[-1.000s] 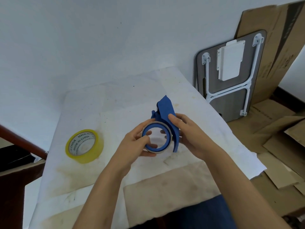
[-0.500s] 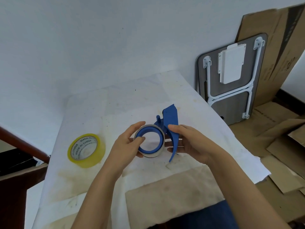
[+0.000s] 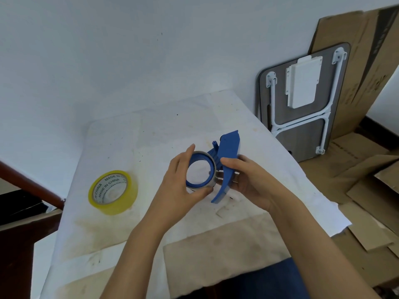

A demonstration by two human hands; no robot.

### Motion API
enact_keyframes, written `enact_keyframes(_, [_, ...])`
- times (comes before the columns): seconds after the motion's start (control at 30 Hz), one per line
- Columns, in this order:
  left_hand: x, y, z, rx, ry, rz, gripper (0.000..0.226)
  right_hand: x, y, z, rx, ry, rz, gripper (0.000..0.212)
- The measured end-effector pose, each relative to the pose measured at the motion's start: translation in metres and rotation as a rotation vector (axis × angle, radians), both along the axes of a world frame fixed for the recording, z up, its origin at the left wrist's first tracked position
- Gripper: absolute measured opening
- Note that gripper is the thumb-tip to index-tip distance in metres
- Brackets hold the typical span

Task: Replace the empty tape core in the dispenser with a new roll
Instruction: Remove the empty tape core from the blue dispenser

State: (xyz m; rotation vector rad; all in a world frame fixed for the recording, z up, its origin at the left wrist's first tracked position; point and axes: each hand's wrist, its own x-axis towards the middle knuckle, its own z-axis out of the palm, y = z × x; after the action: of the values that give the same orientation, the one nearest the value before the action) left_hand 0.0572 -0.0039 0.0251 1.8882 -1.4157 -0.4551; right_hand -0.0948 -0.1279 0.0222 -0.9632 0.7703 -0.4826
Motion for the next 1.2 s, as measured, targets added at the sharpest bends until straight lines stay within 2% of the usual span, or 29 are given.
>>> enact_keyframes(0.1, [-0.001,-0.001,-0.002,-0.005,-0.023,-0.023,0.097,0.004,0.002,0.003,0.009,-0.041,-0.076,0.034])
enact_keyframes(0.3, [0.004,0.001,-0.011,-0.007,-0.008,-0.047,0.102,0.009,0.003,0.002,-0.048,0.02,-0.072,0.046])
enact_keyframes(0.4, [0.003,0.003,-0.015,-0.022,-0.009,-0.056,0.098,0.008,0.006,0.0,-0.098,0.027,-0.074,0.041])
enact_keyframes(0.5, [0.002,0.004,-0.008,-0.083,0.146,-0.023,0.087,0.012,0.005,-0.004,-0.166,0.047,-0.191,0.039])
enact_keyframes(0.6, [0.008,0.004,0.002,-0.118,0.484,0.112,0.074,0.018,-0.002,-0.001,-0.212,0.031,-0.328,0.035])
enact_keyframes(0.67, [0.018,0.002,0.002,-0.09,0.645,0.226,0.084,0.024,-0.006,0.006,-0.258,0.022,-0.39,0.034])
enact_keyframes(0.73, [0.032,-0.004,0.002,-0.014,0.666,0.29,0.1,0.032,-0.01,0.013,-0.327,0.032,-0.417,0.04])
enact_keyframes(0.83, [0.048,-0.021,0.005,0.126,0.486,0.283,0.101,0.045,-0.01,0.018,-0.427,0.097,-0.387,0.048])
enact_keyframes(0.97, [0.075,-0.059,-0.001,0.238,0.024,0.284,0.095,0.05,-0.011,0.023,-0.524,0.188,-0.362,0.053])
enact_keyframes(1.03, [0.088,-0.081,-0.003,0.279,-0.133,0.298,0.094,0.047,-0.011,0.024,-0.569,0.217,-0.354,0.053])
enact_keyframes(1.13, [0.105,-0.109,-0.004,0.338,-0.273,0.325,0.093,0.043,-0.014,0.026,-0.662,0.289,-0.327,0.048])
enact_keyframes(1.2, [0.115,-0.122,-0.008,0.364,-0.282,0.339,0.093,0.041,-0.016,0.027,-0.695,0.319,-0.317,0.047])
